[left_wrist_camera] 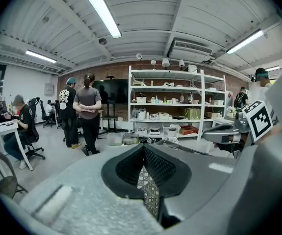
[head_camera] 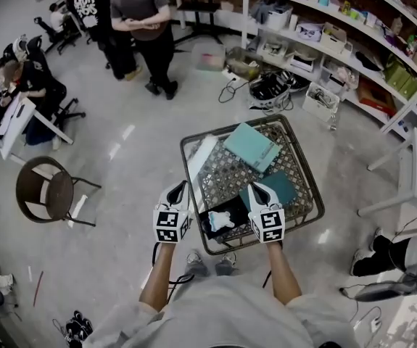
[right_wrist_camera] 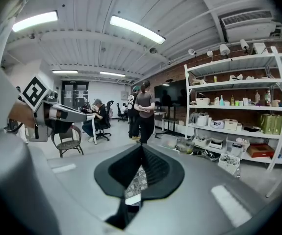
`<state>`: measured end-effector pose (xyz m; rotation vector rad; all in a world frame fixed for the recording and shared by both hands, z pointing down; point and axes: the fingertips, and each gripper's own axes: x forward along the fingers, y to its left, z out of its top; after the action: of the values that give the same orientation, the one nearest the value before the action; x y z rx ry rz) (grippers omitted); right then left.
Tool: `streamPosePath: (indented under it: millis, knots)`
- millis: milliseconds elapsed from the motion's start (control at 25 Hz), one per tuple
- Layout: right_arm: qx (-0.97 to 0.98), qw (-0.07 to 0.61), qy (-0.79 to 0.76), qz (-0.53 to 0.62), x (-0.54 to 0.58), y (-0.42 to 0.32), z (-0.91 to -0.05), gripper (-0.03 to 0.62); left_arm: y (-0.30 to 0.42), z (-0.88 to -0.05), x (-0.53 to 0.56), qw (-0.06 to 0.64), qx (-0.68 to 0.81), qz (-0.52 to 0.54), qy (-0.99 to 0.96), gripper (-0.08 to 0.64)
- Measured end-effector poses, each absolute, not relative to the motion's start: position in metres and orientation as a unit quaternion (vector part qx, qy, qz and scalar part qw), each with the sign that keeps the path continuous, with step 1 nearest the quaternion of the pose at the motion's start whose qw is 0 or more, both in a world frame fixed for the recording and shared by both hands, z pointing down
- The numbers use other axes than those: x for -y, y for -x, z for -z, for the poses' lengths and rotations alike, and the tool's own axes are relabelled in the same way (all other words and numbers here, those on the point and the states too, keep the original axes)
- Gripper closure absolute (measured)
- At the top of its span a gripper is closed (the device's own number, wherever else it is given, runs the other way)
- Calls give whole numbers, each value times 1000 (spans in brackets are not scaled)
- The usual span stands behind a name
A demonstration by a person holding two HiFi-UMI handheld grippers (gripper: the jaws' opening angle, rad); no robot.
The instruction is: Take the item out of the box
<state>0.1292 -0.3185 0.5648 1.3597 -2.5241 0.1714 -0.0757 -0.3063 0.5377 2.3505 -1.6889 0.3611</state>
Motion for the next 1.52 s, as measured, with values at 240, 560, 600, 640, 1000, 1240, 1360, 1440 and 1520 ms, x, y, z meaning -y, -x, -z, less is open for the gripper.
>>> streamPosePath:
  millis: [240,560,600,640,1000,1240,1360,1440,1520]
  knots:
    - [861,146,-482,-67,319,-118,-575,592,84,-553,312,124,554,-128,-813,557]
    - [839,169,-509,-87,310,-111,-597,592,92,-578,319,138,516,-139,-834,557]
    - [837,172,-511,-90,308,-111,-600,592,92,-582,320,141,513,-142,-835,557]
    - [835,175,-513,-93,306,-110,-604,592,92,-586,320,143,509,-143,-836,557]
    - [826,203,-511,-125,283,-104,-643,592,88,-621,309,169,487,-160,-842,557]
    - [824,212,-506,-143,276,-99,-662,592,90,-639,304,183,485,-168,-838,557]
    - [822,215,-505,-153,271,-98,-672,592,91,-647,299,190,486,-171,-836,557]
    - [821,217,-503,-159,268,-98,-677,592,92,-652,296,195,486,-175,-834,557]
    - [821,223,-500,-162,266,-97,-682,592,93,-657,293,200,487,-177,-832,557]
